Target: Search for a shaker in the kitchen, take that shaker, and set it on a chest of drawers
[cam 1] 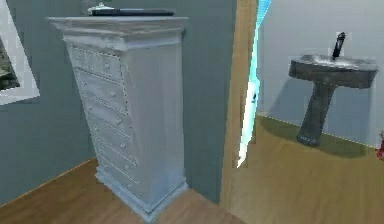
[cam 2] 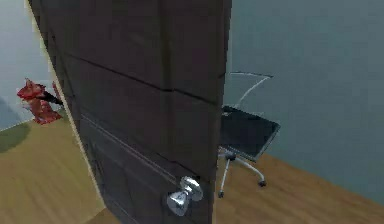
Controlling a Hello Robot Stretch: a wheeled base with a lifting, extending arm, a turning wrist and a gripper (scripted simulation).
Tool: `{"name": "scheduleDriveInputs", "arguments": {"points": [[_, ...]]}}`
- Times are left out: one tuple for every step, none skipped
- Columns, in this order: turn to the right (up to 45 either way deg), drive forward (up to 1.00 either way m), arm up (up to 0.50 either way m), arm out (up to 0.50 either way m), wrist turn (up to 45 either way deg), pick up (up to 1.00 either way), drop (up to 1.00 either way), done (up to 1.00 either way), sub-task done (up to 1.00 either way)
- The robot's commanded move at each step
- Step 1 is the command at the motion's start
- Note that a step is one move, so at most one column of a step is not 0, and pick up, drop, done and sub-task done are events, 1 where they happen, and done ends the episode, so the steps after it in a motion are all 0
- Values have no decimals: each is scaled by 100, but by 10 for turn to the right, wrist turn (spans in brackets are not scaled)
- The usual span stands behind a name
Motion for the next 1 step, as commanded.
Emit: {"name": "scheduleDriveInputs", "arguments": {"points": [[270,0,0,0,0,0,0,0,0]]}}
